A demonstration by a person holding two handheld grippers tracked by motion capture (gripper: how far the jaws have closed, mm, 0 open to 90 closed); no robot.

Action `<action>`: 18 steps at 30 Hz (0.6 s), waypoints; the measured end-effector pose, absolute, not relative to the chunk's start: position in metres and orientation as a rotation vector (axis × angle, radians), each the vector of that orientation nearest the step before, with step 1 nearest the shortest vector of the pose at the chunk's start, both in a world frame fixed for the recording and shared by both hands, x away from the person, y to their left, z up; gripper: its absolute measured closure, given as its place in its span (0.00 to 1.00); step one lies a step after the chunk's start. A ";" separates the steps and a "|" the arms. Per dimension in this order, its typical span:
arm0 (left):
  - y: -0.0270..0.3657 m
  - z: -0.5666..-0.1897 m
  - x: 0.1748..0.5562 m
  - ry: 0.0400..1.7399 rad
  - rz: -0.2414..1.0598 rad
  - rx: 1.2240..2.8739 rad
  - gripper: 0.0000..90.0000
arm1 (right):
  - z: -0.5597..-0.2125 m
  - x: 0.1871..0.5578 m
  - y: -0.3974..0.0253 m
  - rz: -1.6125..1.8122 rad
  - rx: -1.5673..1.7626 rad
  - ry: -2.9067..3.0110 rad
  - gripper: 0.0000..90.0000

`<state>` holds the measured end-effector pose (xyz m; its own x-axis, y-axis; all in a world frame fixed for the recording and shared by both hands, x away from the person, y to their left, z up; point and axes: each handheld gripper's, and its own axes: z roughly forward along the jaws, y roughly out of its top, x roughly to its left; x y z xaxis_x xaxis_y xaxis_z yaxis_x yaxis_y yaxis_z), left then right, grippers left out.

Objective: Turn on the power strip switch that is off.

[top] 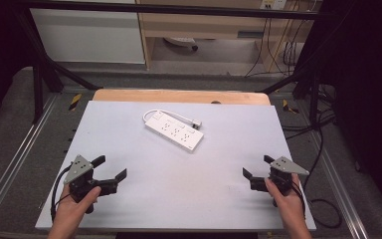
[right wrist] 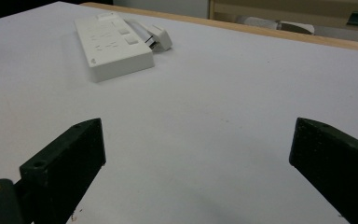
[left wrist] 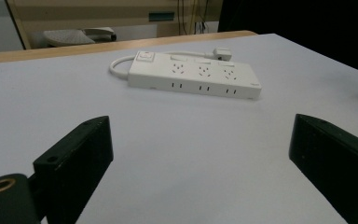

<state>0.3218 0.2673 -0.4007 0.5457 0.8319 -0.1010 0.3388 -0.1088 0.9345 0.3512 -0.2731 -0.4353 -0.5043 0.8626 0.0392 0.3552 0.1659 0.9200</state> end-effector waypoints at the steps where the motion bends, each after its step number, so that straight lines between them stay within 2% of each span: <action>1: 0.267 -0.401 0.322 0.992 0.565 1.691 0.07 | -0.436 0.351 -0.272 1.311 1.141 1.948 0.04; 18: 0.264 -0.398 0.320 0.978 0.566 1.665 0.07 | -0.437 0.350 -0.265 1.281 1.128 1.977 0.03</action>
<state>0.3199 0.2641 -0.3978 0.5498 0.8283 -0.1073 0.3198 -0.0901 0.9432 0.3496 -0.2650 -0.4370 -0.5155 0.8568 0.0120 0.3610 0.2044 0.9099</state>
